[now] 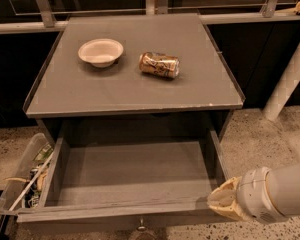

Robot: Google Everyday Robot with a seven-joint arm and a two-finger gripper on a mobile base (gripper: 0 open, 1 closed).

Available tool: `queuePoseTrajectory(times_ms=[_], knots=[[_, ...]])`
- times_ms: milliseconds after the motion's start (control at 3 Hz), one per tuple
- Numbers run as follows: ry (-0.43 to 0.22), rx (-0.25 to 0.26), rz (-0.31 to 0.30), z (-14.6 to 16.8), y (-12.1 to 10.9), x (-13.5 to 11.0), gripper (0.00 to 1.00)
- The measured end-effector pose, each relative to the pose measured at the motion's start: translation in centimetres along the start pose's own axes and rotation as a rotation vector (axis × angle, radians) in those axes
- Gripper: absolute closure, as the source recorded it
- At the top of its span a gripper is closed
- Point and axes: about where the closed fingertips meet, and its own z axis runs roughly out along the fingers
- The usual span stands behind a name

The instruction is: Close top drawer

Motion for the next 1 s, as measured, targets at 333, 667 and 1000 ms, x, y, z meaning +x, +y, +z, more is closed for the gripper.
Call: queuePoseTrajectory(times_ms=[333,667,1000], knots=[[-0.009,-0.011,0.023,1.4,1.0,0.7,1.0],[-0.015,-0.015,0.03,2.4,2.0,1.2,1.0],[-0.013,-0.028,0.032,4.2,3.6,1.6,1.0]])
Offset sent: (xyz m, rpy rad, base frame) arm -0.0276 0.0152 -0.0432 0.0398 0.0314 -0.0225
